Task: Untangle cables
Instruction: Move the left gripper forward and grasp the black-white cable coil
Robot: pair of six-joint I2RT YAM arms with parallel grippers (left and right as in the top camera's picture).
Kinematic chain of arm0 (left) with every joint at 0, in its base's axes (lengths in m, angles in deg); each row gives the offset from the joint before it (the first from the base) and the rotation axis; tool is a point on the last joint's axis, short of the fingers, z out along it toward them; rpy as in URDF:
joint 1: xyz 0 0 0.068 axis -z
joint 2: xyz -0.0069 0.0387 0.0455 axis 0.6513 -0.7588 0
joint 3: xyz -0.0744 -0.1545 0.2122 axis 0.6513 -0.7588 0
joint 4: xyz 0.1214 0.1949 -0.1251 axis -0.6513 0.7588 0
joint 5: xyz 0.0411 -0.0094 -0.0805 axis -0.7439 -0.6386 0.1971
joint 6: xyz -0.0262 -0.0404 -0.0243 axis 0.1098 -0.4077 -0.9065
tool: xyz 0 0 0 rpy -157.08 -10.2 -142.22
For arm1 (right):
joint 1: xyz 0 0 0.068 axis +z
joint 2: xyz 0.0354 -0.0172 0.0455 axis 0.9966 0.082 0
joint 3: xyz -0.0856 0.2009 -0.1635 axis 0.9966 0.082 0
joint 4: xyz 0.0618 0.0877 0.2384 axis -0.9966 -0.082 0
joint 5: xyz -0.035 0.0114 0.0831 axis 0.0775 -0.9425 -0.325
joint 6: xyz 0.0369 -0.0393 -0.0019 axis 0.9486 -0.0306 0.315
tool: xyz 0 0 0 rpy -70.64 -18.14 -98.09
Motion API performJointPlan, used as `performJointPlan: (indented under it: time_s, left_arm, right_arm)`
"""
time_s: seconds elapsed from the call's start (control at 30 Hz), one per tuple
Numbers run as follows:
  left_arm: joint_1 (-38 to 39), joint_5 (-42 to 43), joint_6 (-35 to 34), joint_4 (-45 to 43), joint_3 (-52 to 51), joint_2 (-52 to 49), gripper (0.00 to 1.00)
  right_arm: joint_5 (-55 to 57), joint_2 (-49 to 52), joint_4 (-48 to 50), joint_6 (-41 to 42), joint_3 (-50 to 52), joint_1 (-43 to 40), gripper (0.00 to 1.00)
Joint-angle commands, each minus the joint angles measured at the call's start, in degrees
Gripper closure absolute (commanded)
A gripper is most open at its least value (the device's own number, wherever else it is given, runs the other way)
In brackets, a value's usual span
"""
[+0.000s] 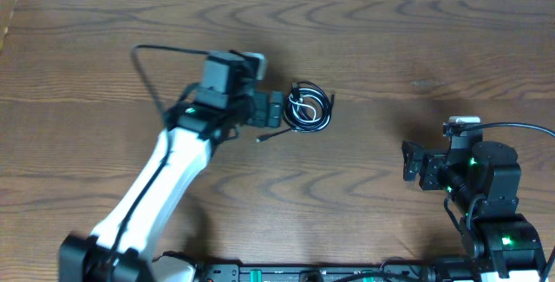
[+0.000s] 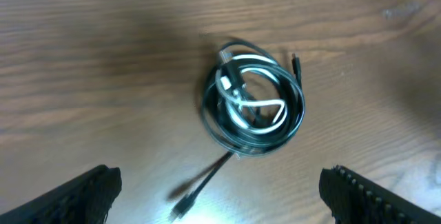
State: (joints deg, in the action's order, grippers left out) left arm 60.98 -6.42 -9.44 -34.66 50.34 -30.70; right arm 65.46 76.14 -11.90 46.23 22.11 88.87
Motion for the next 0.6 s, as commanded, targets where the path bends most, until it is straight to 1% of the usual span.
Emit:
performJointPlan:
  time_s: [0.0, 0.07, 0.23, 0.43, 0.57]
  left_arm:
    - [2.1, -0.4, -1.5, -3.1, 0.7, -5.1, 0.03]
    - [2.5, -0.4, -2.3, -4.7, 0.7, -7.9, 0.03]
    - [2.7, -0.4, -8.0, -7.5, 0.7, -14.5, 0.03]
    - [3.5, -0.2, -12.6, -12.7, 0.7, -19.3, 0.04]
    - [4.7, -0.3, -13.5, -14.4, 0.6, -20.7, 0.2]
  right_arm:
    - [0.6, -0.1, 0.0, 0.6, -1.2, 0.2, 0.01]
    - [0.6, -0.1, 0.0, 0.6, -1.2, 0.2, 0.01]
    - [0.6, -0.1, -0.1, 0.6, -1.2, 0.2, 0.01]
    - [0.6, -0.1, -0.1, 0.6, -1.2, 0.2, 0.01]
    - [0.6, -0.1, -0.1, 0.6, -1.2, 0.2, 0.01]
